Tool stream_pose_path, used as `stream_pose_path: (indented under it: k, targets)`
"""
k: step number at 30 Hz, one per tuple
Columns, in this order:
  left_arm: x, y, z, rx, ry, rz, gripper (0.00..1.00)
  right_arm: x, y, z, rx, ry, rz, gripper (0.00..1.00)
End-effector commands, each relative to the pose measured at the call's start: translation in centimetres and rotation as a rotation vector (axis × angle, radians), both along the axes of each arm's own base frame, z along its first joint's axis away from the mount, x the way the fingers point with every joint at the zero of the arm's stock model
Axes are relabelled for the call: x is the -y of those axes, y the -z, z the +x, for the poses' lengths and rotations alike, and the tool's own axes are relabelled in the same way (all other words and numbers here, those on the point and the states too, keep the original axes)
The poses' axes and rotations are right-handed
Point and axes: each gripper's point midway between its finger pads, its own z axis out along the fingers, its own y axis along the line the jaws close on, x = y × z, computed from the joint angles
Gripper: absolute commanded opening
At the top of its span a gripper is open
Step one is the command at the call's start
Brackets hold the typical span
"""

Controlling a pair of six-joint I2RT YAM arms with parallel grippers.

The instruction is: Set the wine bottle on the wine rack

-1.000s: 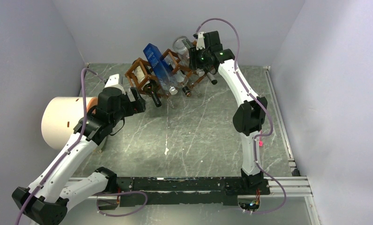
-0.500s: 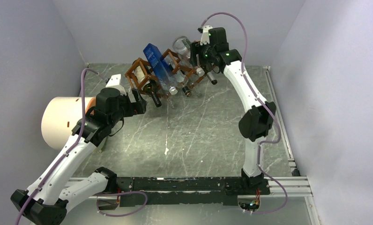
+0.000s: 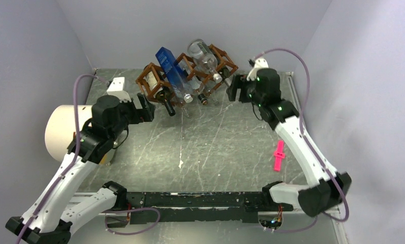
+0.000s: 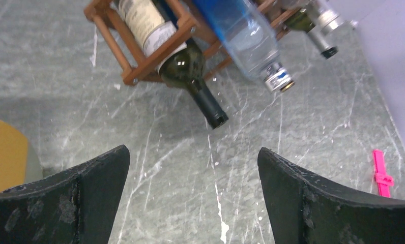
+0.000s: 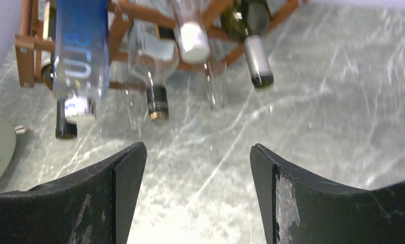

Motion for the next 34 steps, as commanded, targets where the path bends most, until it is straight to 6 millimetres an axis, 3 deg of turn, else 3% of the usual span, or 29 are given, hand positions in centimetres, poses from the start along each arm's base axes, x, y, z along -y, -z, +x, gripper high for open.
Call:
stream_pose_path:
  k: [1,7,12,19,24,29,34]
  targets:
    - [-0.5,-5.8,-0.6,0.162,0.030,0.003,0.99,2.7,0.4,-3.9,0.026,0.112,0.078,0.79]
    - [-1.4,-9.4,-1.9,0.249,0.036,0.012,1.00,6.8,3.7,-9.0,-0.045,0.271,0.079,0.82]
    - [-2.1,-12.0,-3.1,0.307,0.040,0.008,1.00,9.7,3.9,-11.5,-0.067,0.388,0.045,0.83]
    - [-3.9,-16.1,-5.5,0.399,0.019,-0.004,1.00,12.2,-2.9,-14.6,0.090,0.435,0.088,0.84]
    - [-4.9,-17.9,-7.3,0.443,0.015,-0.011,1.00,13.3,-7.2,-16.8,0.169,0.436,0.128,0.85]
    - [-5.1,-18.6,-8.5,0.471,0.033,-0.031,1.00,13.2,-9.8,-18.2,0.243,0.395,0.171,0.85]
    - [-4.7,-18.4,-8.6,0.468,0.053,-0.033,1.00,12.6,-10.3,-18.7,0.270,0.340,0.170,0.85]
